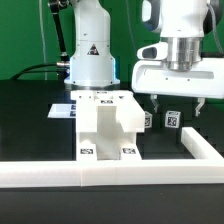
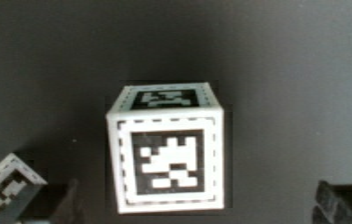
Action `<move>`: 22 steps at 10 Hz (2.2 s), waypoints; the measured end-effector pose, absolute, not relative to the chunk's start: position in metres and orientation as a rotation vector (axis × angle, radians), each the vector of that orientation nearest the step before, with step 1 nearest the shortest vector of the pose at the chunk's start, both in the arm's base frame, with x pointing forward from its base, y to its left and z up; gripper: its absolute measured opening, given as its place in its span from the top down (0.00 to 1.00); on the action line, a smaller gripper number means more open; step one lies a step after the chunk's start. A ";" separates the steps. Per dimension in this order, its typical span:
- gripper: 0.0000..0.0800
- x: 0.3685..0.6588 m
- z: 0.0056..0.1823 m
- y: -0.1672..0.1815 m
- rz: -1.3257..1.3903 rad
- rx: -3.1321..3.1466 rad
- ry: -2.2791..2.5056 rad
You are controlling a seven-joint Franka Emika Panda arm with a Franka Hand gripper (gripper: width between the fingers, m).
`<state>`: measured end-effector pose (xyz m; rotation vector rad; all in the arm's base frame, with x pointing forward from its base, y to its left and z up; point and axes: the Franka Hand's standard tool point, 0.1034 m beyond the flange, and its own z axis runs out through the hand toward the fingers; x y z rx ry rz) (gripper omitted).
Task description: Assemble chair
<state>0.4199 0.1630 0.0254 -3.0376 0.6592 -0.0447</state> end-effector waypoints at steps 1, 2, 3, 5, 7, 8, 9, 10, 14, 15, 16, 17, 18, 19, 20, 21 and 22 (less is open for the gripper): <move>0.19 0.419 0.024 0.163 -0.042 -3.040 0.657; 0.19 0.417 0.021 0.163 -0.036 -3.045 0.656; 0.19 0.415 0.017 0.162 -0.029 -3.051 0.653; 0.19 0.413 0.012 0.160 -0.027 -3.059 0.649; 0.33 0.412 0.010 0.159 -0.023 -3.062 0.649; 0.50 0.412 0.010 0.159 -0.023 -3.062 0.648; 0.50 0.412 0.010 0.160 -0.025 -3.061 0.648; 0.64 0.413 0.011 0.160 -0.026 -3.060 0.648; 0.64 0.415 0.016 0.158 -0.015 -3.058 0.652; 0.64 0.418 0.023 0.156 -0.008 -3.056 0.640; 0.64 0.421 0.033 0.155 0.017 -3.051 0.639; 0.64 0.425 0.051 0.155 0.058 -3.039 0.642; 0.64 0.433 0.072 0.153 0.070 -3.020 0.650; 0.64 0.440 0.088 0.149 0.072 -3.006 0.639; 0.64 0.452 0.107 0.141 0.070 -2.993 0.607; 0.64 0.462 0.117 0.136 0.052 -2.980 0.622; 0.64 0.462 0.115 0.137 0.049 -2.982 0.621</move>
Offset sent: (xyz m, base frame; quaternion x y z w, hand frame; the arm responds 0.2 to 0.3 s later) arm -0.0023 -0.0005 -0.0148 0.0023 0.0139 -0.0049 0.9999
